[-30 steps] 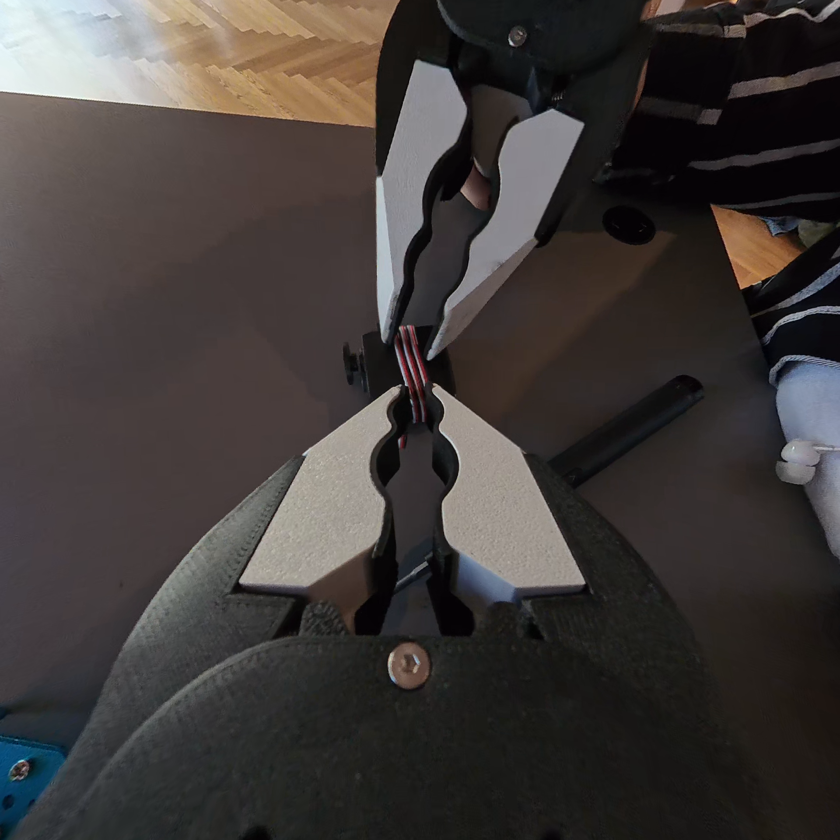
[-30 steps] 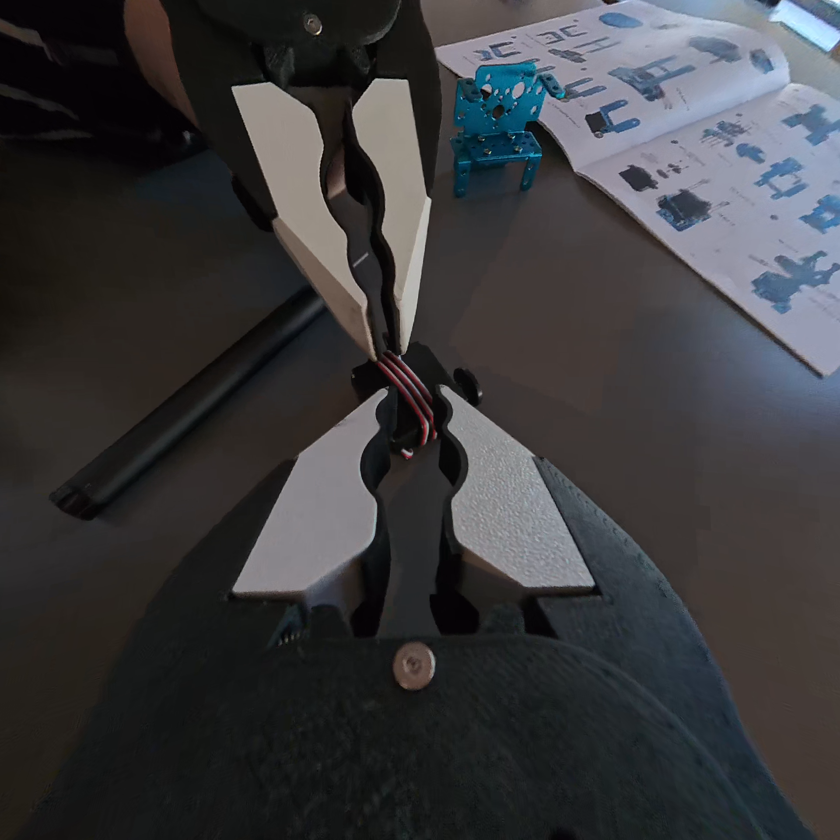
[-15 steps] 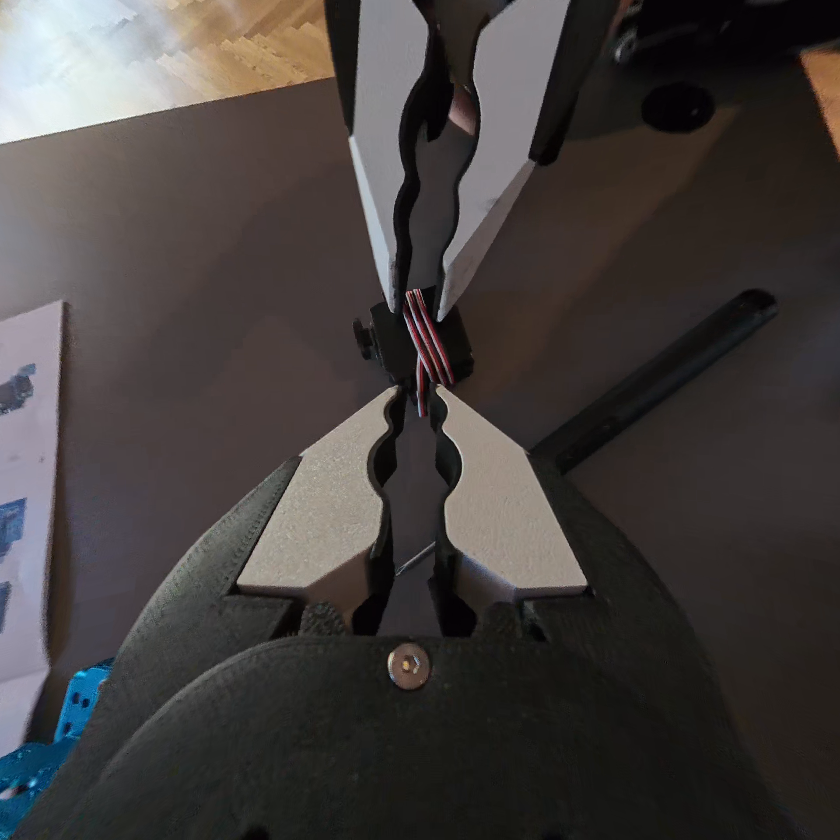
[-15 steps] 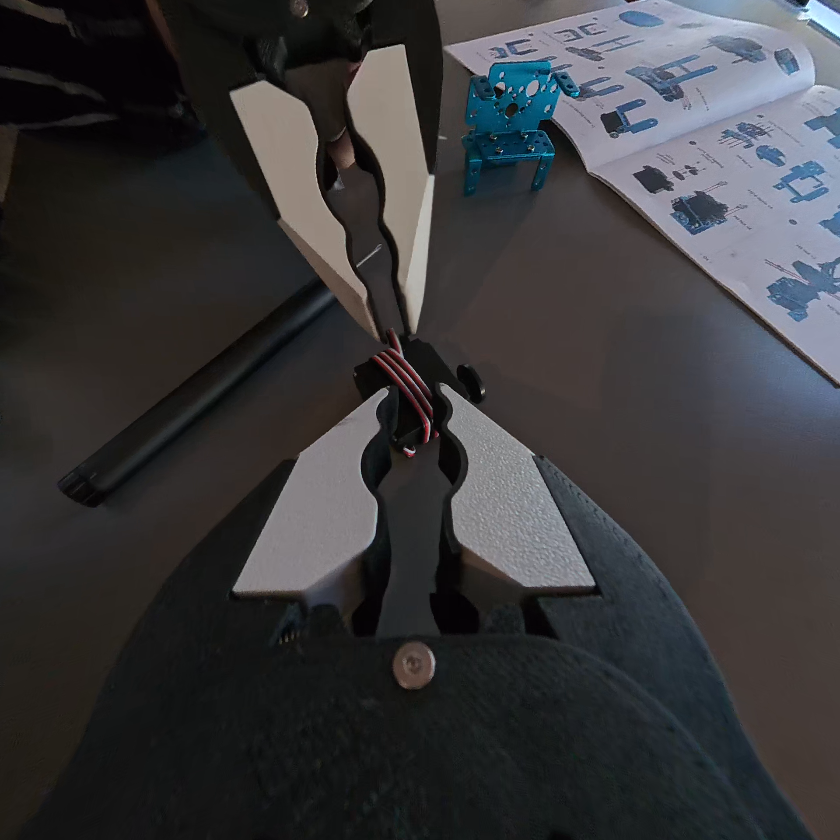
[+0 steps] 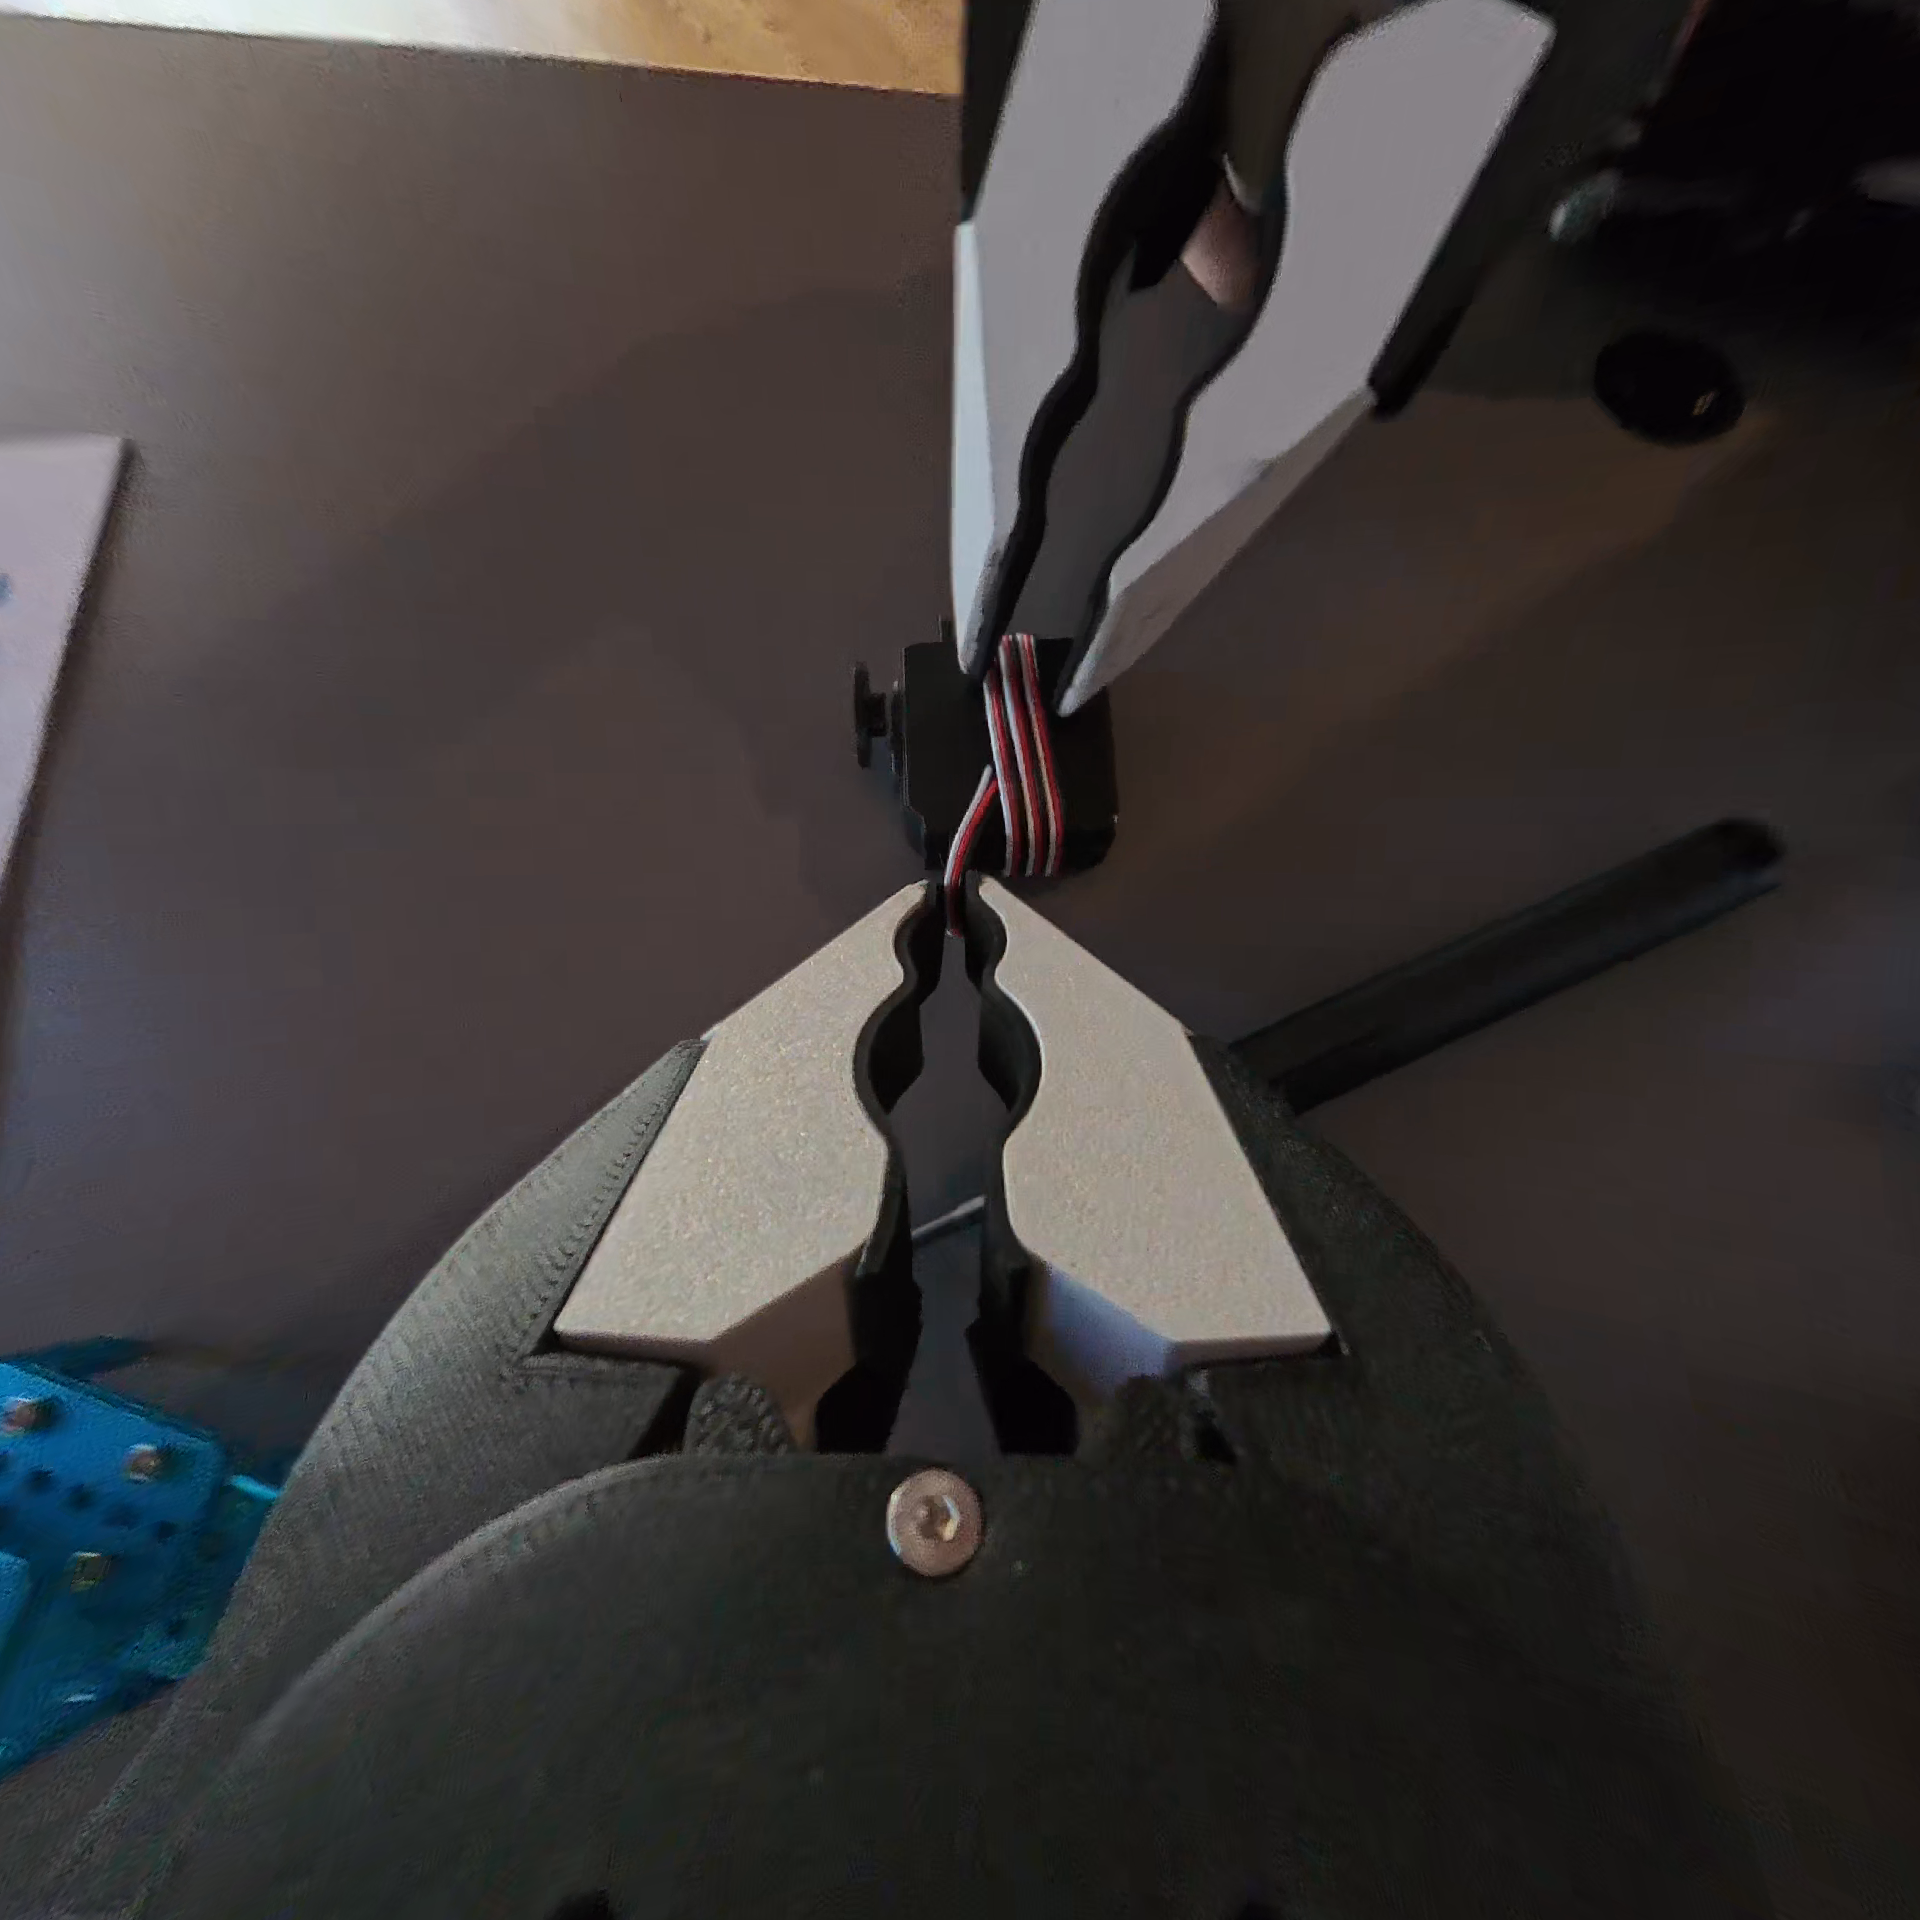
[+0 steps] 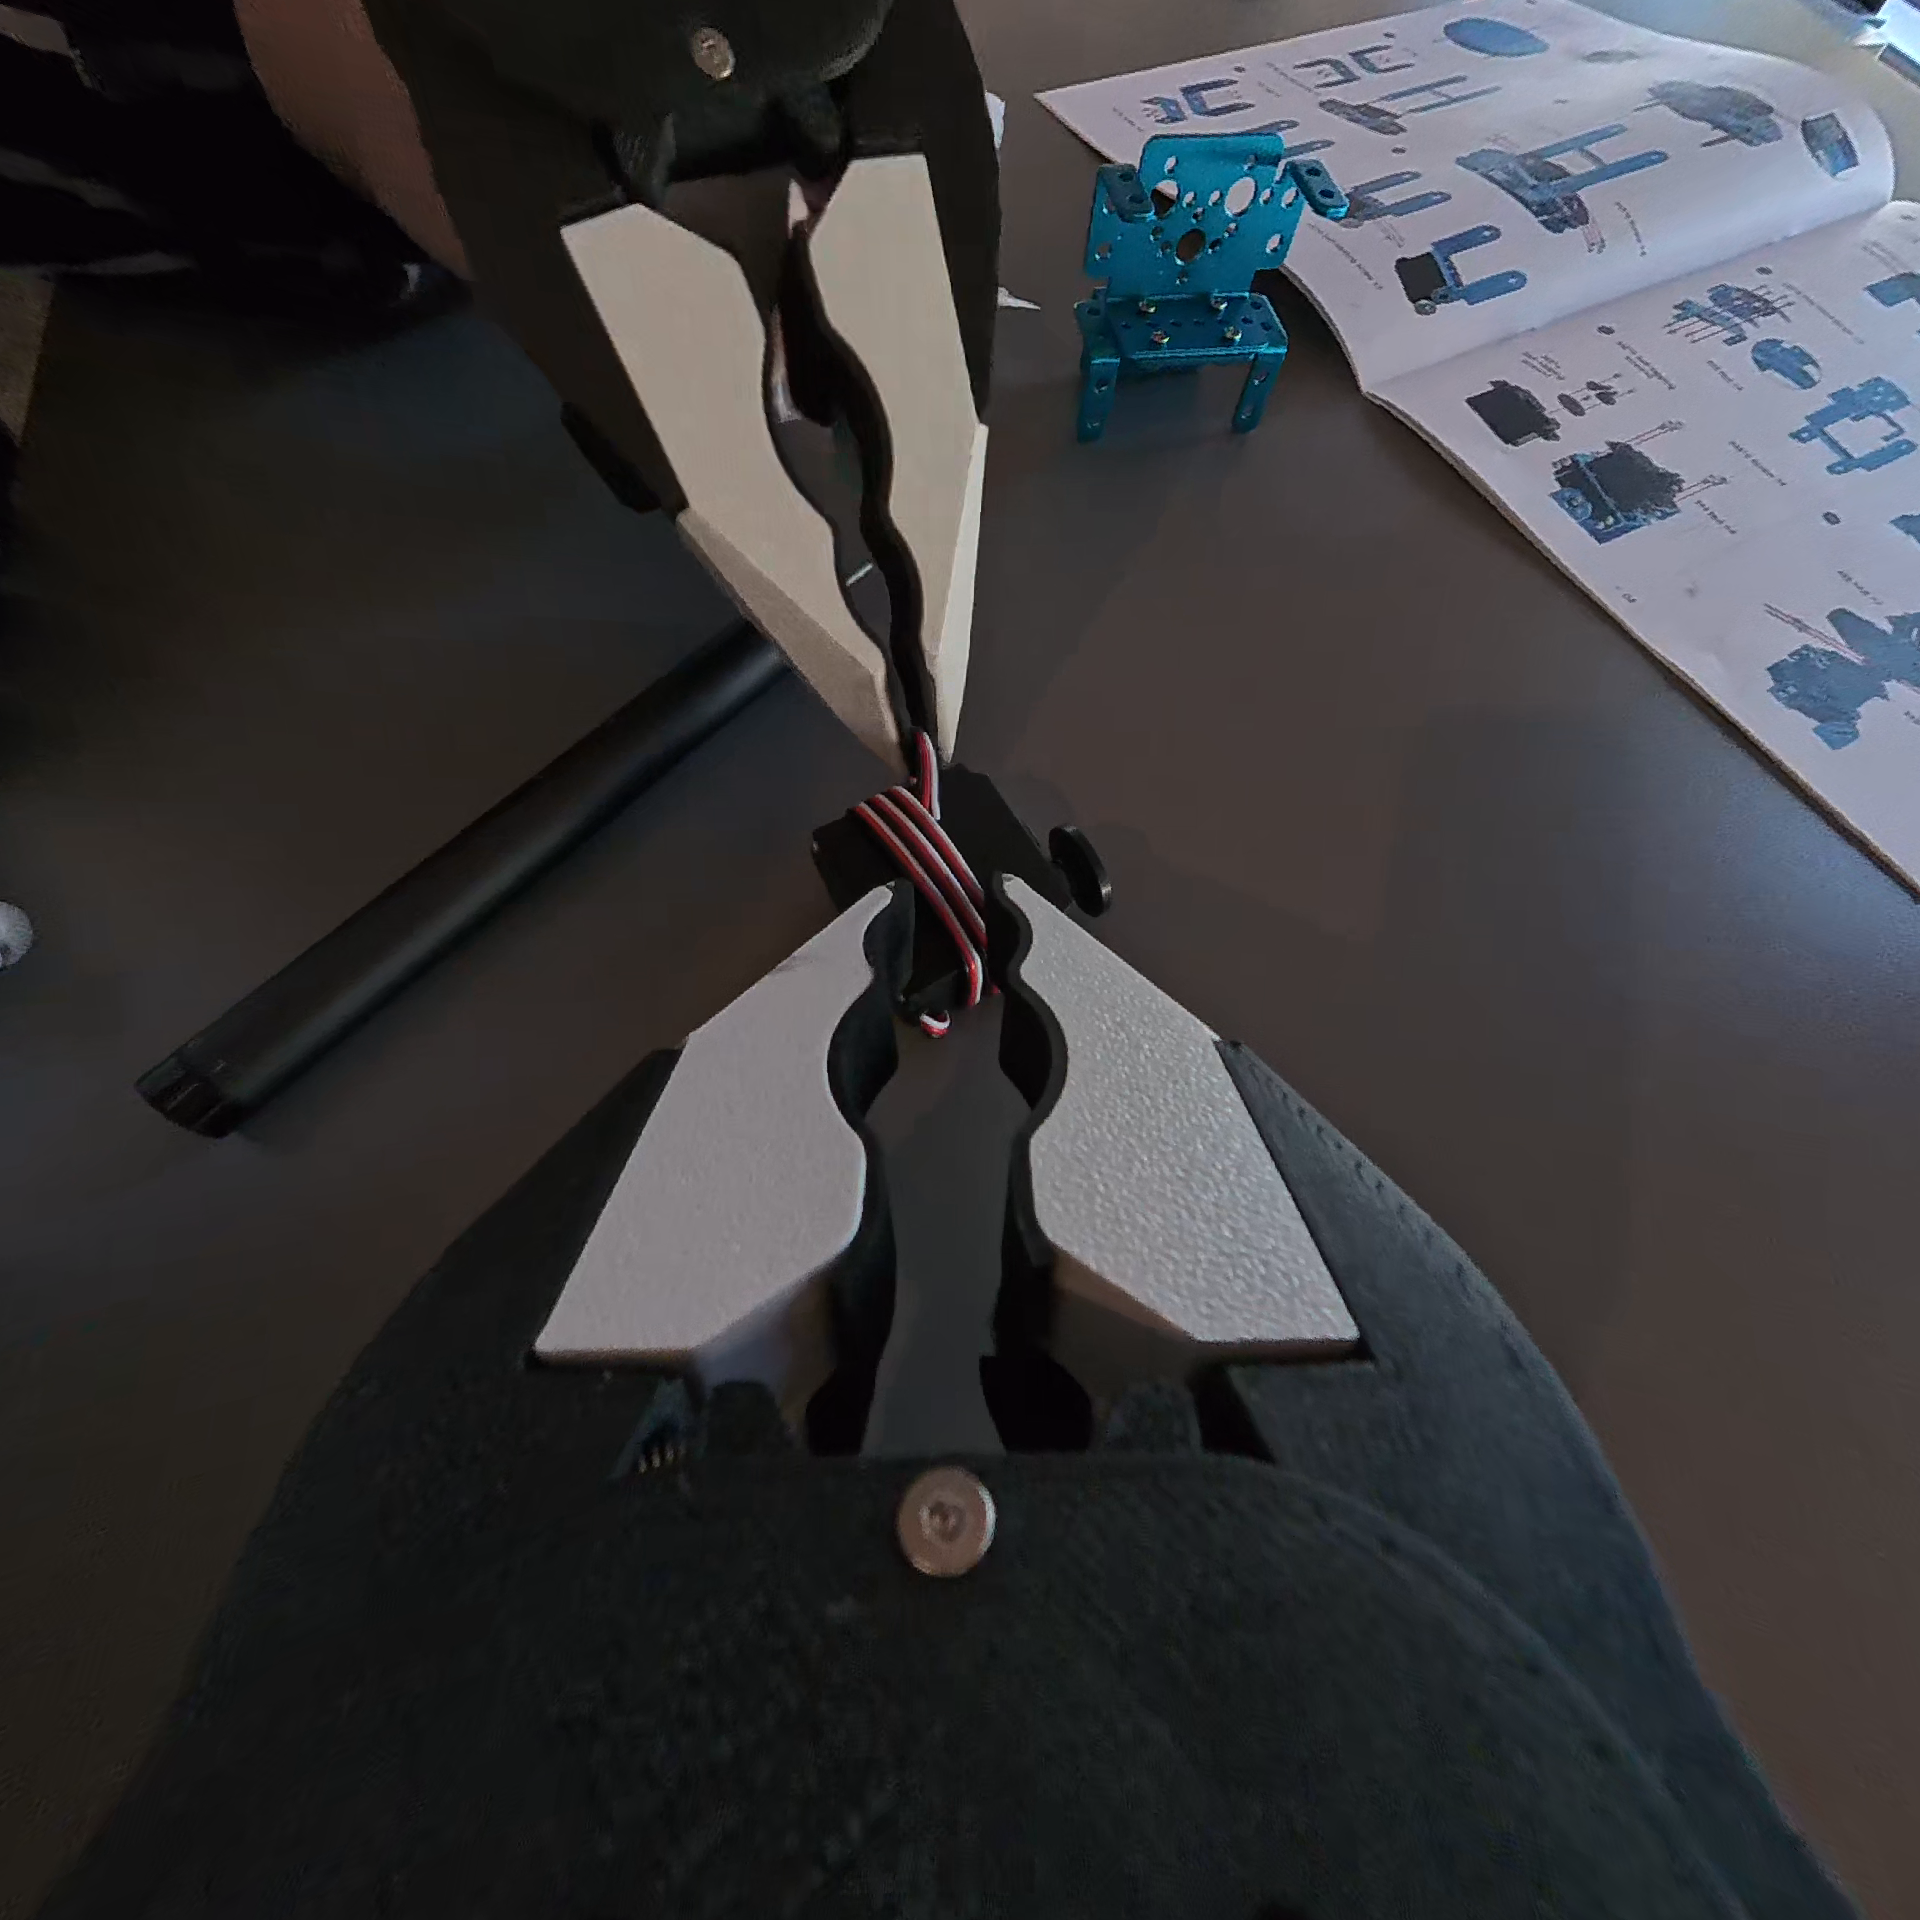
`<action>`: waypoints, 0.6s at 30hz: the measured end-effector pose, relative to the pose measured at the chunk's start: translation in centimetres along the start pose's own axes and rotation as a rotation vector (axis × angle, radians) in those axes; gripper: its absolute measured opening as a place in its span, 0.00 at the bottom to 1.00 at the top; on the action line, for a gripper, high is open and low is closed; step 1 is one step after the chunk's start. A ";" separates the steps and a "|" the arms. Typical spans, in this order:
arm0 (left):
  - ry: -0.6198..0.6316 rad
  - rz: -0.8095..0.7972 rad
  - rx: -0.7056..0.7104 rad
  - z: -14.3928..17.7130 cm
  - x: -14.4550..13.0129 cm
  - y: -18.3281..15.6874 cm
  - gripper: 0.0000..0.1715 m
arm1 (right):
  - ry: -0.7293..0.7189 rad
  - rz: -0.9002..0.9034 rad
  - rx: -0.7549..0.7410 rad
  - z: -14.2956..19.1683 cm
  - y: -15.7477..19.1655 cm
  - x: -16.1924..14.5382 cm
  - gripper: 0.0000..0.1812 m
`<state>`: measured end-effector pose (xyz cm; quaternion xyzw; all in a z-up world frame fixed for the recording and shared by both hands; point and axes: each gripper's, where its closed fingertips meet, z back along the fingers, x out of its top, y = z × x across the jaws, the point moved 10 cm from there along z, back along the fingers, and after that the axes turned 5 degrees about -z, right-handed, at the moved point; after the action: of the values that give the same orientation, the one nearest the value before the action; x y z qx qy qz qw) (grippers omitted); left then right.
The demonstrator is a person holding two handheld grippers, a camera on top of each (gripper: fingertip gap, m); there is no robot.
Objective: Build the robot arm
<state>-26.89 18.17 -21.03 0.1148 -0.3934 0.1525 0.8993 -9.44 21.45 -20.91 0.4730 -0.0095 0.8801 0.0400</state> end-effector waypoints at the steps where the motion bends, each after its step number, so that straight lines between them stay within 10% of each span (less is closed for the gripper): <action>1: -0.013 0.060 -0.014 0.0 -0.1 0.1 0.01 | -0.001 0.005 0.001 0.0 0.0 0.0 0.08; 18: -0.087 0.335 -0.055 0.7 -1.3 1.1 0.01 | -0.008 -0.108 0.022 -0.3 0.1 0.5 0.23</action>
<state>-28.58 18.68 -21.43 0.0296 -0.4497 0.2842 0.8462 -9.99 21.41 -20.66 0.4766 0.0253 0.8749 0.0822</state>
